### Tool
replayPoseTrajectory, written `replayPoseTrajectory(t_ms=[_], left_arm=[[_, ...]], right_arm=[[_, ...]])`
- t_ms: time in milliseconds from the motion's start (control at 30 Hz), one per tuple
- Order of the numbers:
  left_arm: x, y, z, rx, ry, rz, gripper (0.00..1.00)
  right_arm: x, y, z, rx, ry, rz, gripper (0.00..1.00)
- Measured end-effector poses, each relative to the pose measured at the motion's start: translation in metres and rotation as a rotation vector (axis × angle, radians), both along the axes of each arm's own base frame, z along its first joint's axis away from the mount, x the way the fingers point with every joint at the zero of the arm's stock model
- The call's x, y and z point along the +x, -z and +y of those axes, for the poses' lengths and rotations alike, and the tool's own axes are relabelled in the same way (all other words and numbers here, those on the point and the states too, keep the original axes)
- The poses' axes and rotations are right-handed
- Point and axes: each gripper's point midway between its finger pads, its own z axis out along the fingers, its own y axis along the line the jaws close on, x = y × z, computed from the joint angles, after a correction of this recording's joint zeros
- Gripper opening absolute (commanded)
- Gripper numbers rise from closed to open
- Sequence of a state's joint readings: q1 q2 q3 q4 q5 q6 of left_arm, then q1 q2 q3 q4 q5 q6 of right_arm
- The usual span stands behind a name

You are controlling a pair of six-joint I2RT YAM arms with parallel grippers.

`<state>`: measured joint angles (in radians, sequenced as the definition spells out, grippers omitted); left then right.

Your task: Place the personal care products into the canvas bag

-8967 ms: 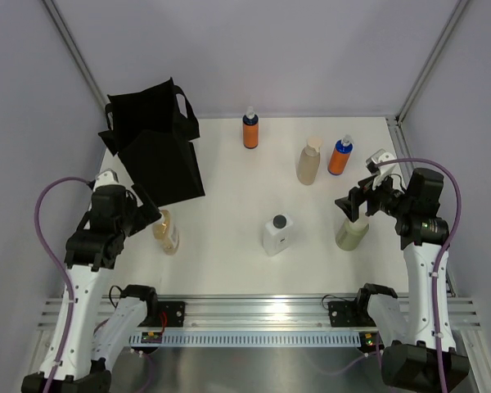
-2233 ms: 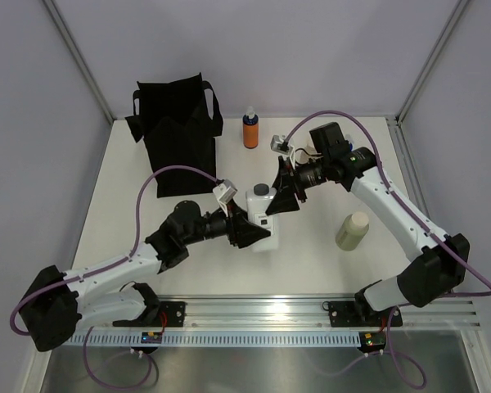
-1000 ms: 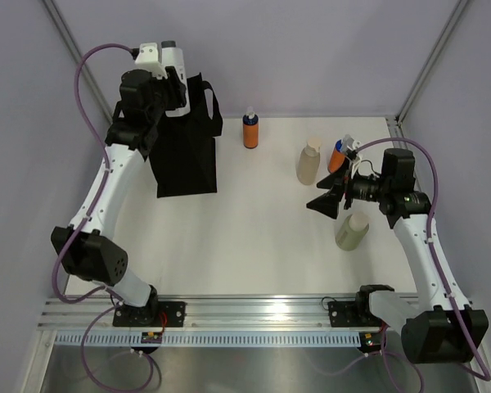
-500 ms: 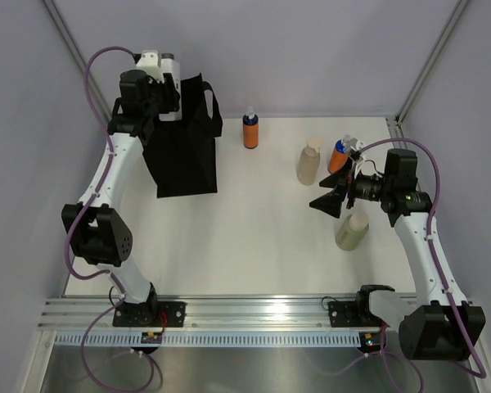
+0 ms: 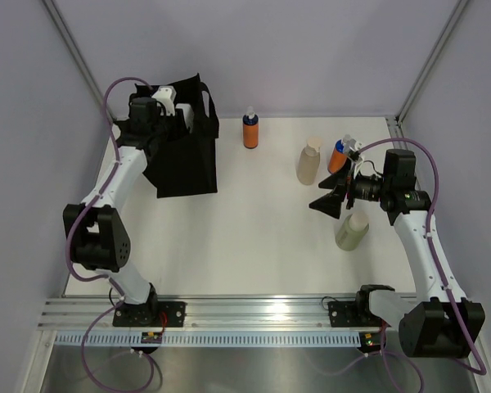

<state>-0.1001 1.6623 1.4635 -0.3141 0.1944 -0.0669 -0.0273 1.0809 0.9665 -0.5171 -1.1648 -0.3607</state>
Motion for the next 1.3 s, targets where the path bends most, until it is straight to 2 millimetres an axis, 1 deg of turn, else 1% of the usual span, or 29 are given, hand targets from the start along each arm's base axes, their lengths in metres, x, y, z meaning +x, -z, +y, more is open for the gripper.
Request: replayPoseTrajectory(t_ms=[33,100,167,200,267,300,333,400,433,500,533,600,733,833,900,967,1067,1167,1200,1300], left_arm=[[0.001,0.004,0.002,0.0,-0.01,0.011,0.02],[0.003,0.008,0.005,0.0,-0.02,0.028,0.07],[0.006,0.011,0.006,-0.003,-0.023,0.043,0.13],[0.008,0.012,0.006,-0.006,-0.019,0.052,0.18],[0.013,0.015,0.002,-0.014,-0.003,0.067,0.26],[0.015,0.017,0.0,-0.018,0.007,0.075,0.4],[0.018,0.02,-0.003,-0.027,0.021,0.091,0.5],[0.022,0.026,-0.007,-0.037,0.038,0.11,0.64],[0.024,0.029,-0.009,-0.042,0.044,0.116,0.75],[0.024,0.033,-0.01,-0.048,0.045,0.127,0.8],[0.024,0.033,-0.01,-0.053,0.044,0.13,0.84],[0.025,0.031,-0.011,-0.061,0.039,0.125,0.85],[0.027,0.023,-0.016,-0.07,0.046,0.113,0.91],[0.03,0.011,-0.016,-0.071,0.047,0.08,0.94],[0.031,-0.001,-0.015,-0.072,0.048,0.05,0.99],[0.029,-0.013,-0.014,-0.075,0.048,0.025,0.99],[0.02,-0.041,-0.014,-0.082,0.053,-0.032,0.99],[0.004,-0.078,-0.014,-0.102,0.052,-0.113,0.99],[-0.006,-0.092,-0.013,-0.111,0.05,-0.144,0.99],[-0.039,-0.125,-0.011,-0.139,0.044,-0.236,0.99]], right_arm=[[0.0,0.0,0.0,-0.001,0.0,0.0,1.0],[0.0,0.0,0.0,-0.001,0.0,-0.001,0.99],[0.0,0.0,0.0,-0.001,0.0,0.0,0.99],[0.0,0.001,0.0,-0.001,0.0,0.001,1.0],[0.0,0.001,0.0,-0.001,0.0,0.003,1.0],[0.0,0.001,0.0,-0.002,0.0,0.003,0.99],[0.0,0.001,0.0,-0.002,0.001,0.003,1.0],[0.001,0.002,-0.001,-0.005,0.003,0.003,1.0],[0.002,0.003,-0.001,-0.009,0.007,0.003,1.0],[0.004,0.005,-0.002,-0.017,0.015,0.003,0.99],[0.005,0.006,-0.003,-0.02,0.019,0.004,0.99],[0.007,0.007,-0.004,-0.029,0.029,0.005,0.99],[0.009,0.01,-0.006,-0.042,0.042,0.002,1.0],[0.012,0.011,-0.008,-0.053,0.056,0.001,1.0],[0.014,0.013,-0.01,-0.062,0.072,0.001,0.99],[0.017,0.015,-0.013,-0.073,0.093,0.005,1.0],[0.023,0.017,-0.018,-0.091,0.139,0.015,0.99],[0.035,0.021,-0.026,-0.114,0.219,0.023,0.99],[0.039,0.023,-0.03,-0.122,0.25,0.03,1.0],[0.056,0.028,-0.045,-0.148,0.388,0.053,0.99]])
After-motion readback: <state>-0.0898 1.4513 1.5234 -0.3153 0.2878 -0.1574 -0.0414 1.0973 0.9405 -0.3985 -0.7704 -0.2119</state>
